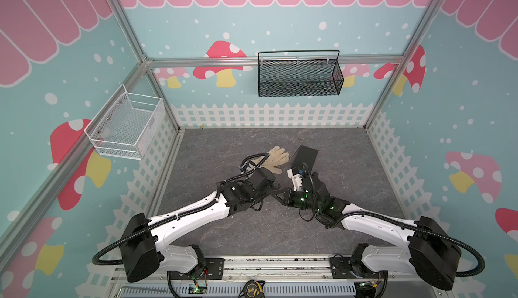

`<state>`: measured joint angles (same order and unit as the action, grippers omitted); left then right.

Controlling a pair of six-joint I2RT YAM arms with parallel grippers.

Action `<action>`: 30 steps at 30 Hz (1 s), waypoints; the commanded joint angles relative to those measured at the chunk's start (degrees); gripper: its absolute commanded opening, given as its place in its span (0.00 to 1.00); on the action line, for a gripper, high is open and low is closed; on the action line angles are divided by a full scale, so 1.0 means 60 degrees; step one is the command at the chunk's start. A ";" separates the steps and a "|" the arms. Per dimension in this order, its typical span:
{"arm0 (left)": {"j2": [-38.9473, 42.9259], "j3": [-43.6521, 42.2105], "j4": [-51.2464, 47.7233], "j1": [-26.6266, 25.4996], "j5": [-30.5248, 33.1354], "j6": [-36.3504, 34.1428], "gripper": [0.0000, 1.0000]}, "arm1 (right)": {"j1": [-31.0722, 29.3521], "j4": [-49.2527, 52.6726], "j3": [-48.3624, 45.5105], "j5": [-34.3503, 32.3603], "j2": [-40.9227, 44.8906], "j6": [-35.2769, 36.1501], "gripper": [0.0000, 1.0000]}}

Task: Unlock with the key
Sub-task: 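Bring the key in the right gripper to the padlock's keyhole under the left gripper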

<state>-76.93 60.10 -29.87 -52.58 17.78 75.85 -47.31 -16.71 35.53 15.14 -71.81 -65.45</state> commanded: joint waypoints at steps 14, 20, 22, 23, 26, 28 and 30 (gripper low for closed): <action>-0.0099 0.0221 0.0012 0.0058 0.0357 0.0008 0.00 | -0.0084 -0.0824 0.0188 0.0088 -0.0263 -0.0262 0.00; -0.0090 0.0239 0.0081 0.0062 0.0328 -0.0041 0.00 | -0.0096 -0.0722 0.0308 0.0043 -0.0445 -0.0212 0.00; -0.0050 0.0234 0.0182 0.0059 0.0225 -0.0016 0.00 | -0.0091 -0.0721 0.0262 -0.0055 -0.0491 -0.0308 0.00; -0.0039 0.0210 0.0227 0.0062 0.0186 -0.0016 0.00 | -0.0095 -0.0827 0.0237 -0.0023 -0.0524 -0.0330 0.00; 0.0011 0.0190 0.0241 0.0062 0.0142 0.0031 0.00 | -0.0079 -0.0851 0.0297 -0.0073 -0.0585 -0.0400 0.00; 0.0069 0.0155 0.0295 0.0062 0.0142 0.0016 0.00 | -0.0080 -0.0927 0.0242 -0.0213 -0.0514 -0.0452 0.00; 0.0103 0.0110 0.0278 0.0060 -0.0113 -0.0017 0.00 | -0.0066 -0.0965 0.0267 -0.0315 -0.0396 -0.0394 0.00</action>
<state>-77.08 60.10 -29.56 -52.18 18.31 75.88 -47.37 -20.88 35.99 15.40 -74.61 -66.67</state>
